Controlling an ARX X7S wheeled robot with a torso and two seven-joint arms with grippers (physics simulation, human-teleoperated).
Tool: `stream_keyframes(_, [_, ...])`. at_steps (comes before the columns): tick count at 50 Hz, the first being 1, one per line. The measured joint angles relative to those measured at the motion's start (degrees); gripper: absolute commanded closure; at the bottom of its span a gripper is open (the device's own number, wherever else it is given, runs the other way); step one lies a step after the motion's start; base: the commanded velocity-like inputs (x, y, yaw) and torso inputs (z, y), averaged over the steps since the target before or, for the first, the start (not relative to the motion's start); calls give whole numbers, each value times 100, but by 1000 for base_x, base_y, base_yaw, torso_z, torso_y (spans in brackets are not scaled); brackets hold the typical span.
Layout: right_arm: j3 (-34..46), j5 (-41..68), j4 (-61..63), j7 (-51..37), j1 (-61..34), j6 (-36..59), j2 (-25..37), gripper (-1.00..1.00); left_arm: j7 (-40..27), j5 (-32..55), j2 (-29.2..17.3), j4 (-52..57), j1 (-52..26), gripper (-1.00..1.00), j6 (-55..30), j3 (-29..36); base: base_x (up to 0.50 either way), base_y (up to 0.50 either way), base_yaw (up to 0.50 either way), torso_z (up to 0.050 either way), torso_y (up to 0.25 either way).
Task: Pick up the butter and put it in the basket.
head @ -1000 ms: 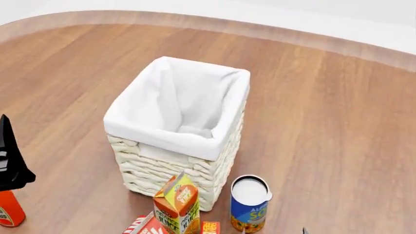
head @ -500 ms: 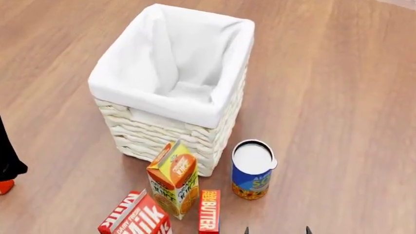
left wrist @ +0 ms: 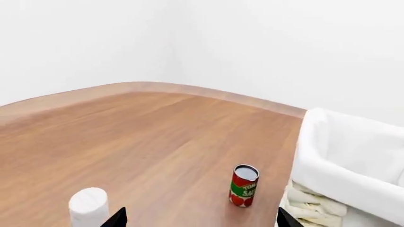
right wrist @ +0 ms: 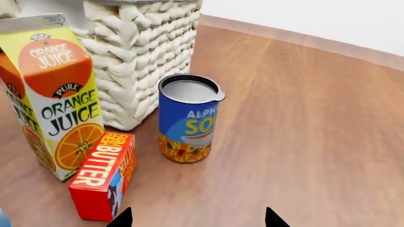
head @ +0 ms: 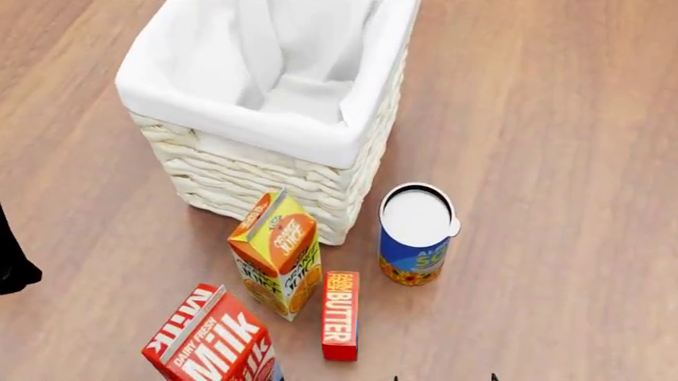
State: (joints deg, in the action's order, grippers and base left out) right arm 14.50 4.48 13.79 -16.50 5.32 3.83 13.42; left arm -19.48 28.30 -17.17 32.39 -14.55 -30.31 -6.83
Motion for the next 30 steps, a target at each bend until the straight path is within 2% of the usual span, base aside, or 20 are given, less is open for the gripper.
stream_keyframes(15, [399,0,-237,258,243,-379,12,-100,-299,320,-80,684,443,-100,-375,-255,0,0,0,0,0])
stream_keyframes(30, [680,-14,-514,424,-148,-367,-105,-100,-435,483,-132,901,533,-100,-524,-358,0,0,0,0,0])
